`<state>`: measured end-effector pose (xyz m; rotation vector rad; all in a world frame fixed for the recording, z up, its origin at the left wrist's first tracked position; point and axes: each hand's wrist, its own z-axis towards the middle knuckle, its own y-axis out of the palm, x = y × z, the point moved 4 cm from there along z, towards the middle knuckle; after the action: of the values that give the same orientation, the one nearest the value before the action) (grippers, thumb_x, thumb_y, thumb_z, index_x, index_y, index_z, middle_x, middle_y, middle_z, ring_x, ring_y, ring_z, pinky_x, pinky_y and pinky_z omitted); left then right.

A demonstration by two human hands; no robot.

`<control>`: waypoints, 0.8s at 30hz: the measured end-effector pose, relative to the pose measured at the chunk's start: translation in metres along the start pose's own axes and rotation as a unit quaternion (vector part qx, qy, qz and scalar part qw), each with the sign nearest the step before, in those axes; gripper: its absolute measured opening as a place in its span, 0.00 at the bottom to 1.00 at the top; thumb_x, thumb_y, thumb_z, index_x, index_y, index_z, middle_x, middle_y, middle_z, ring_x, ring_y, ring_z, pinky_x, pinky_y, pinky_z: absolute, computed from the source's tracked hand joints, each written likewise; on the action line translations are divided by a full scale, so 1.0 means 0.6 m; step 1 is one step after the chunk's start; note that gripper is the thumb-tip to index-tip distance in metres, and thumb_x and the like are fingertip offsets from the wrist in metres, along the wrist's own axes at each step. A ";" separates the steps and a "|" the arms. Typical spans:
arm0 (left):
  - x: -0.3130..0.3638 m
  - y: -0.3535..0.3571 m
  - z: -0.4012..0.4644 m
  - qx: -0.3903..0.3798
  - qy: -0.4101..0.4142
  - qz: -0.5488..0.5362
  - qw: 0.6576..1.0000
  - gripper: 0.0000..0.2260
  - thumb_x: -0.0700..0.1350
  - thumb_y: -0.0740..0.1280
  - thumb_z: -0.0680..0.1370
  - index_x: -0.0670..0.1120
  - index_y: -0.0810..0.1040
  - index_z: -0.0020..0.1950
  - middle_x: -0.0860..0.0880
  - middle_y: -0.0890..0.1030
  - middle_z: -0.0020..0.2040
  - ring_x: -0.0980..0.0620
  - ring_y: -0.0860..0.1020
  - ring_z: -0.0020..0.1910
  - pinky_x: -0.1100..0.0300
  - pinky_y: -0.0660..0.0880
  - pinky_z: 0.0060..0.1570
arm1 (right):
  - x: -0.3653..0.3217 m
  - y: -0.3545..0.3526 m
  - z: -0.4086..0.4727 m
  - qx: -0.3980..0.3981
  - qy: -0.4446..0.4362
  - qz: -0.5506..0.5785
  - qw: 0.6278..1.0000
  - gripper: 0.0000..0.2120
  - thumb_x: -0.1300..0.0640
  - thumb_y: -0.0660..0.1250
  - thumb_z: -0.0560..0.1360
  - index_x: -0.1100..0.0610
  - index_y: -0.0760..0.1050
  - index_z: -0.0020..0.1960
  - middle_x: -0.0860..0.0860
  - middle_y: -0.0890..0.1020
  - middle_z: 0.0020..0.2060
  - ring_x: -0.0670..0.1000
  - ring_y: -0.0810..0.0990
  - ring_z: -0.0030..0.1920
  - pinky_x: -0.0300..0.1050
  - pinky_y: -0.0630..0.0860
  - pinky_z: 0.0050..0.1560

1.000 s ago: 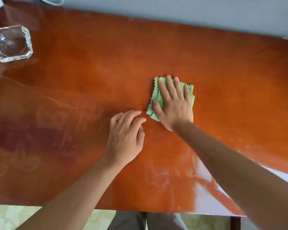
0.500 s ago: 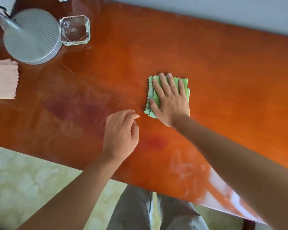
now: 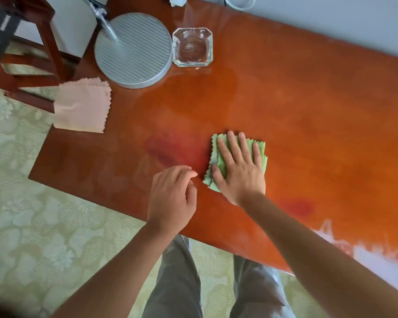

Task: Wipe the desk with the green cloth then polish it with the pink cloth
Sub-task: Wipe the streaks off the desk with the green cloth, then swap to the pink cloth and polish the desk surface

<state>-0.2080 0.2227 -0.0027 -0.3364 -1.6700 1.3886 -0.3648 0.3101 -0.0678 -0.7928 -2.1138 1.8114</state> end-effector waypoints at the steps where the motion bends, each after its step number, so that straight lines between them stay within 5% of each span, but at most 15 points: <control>1: -0.022 -0.012 0.002 -0.001 0.006 0.001 1.000 0.11 0.40 0.61 0.78 0.43 0.83 0.54 0.47 0.83 0.54 0.48 0.80 0.56 0.50 0.74 0.58 | -0.004 -0.006 0.034 0.004 0.019 0.000 1.000 0.34 0.36 0.46 0.81 0.49 0.50 0.83 0.50 0.51 0.83 0.54 0.45 0.82 0.60 0.45 0.80; 9: -0.188 -0.094 0.020 0.021 0.030 0.013 0.999 0.10 0.39 0.62 0.77 0.41 0.82 0.53 0.45 0.83 0.54 0.45 0.81 0.54 0.49 0.76 0.55 | -0.149 -0.004 0.133 0.015 0.020 -0.018 1.000 0.34 0.35 0.45 0.81 0.49 0.49 0.83 0.50 0.51 0.83 0.54 0.44 0.82 0.59 0.43 0.80; 15: -0.267 -0.129 0.002 0.036 0.002 0.012 0.999 0.08 0.35 0.67 0.76 0.41 0.82 0.52 0.45 0.83 0.53 0.44 0.81 0.53 0.48 0.76 0.52 | -0.342 0.051 0.042 0.007 -0.030 0.009 0.999 0.34 0.38 0.49 0.82 0.52 0.51 0.83 0.53 0.52 0.83 0.57 0.46 0.82 0.62 0.45 0.80; 24: -0.382 -0.205 -0.020 0.083 -0.092 -0.003 0.992 0.10 0.36 0.63 0.77 0.40 0.83 0.51 0.44 0.83 0.52 0.43 0.81 0.51 0.47 0.76 0.52 | -0.533 0.084 0.055 -0.024 -0.022 0.037 0.999 0.33 0.41 0.42 0.82 0.56 0.47 0.83 0.56 0.48 0.83 0.59 0.42 0.82 0.62 0.39 0.79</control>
<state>-0.0324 0.0304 0.0001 -0.1112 -1.6862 1.5801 -0.1069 0.1114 -0.0722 -0.8617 -2.1909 1.8358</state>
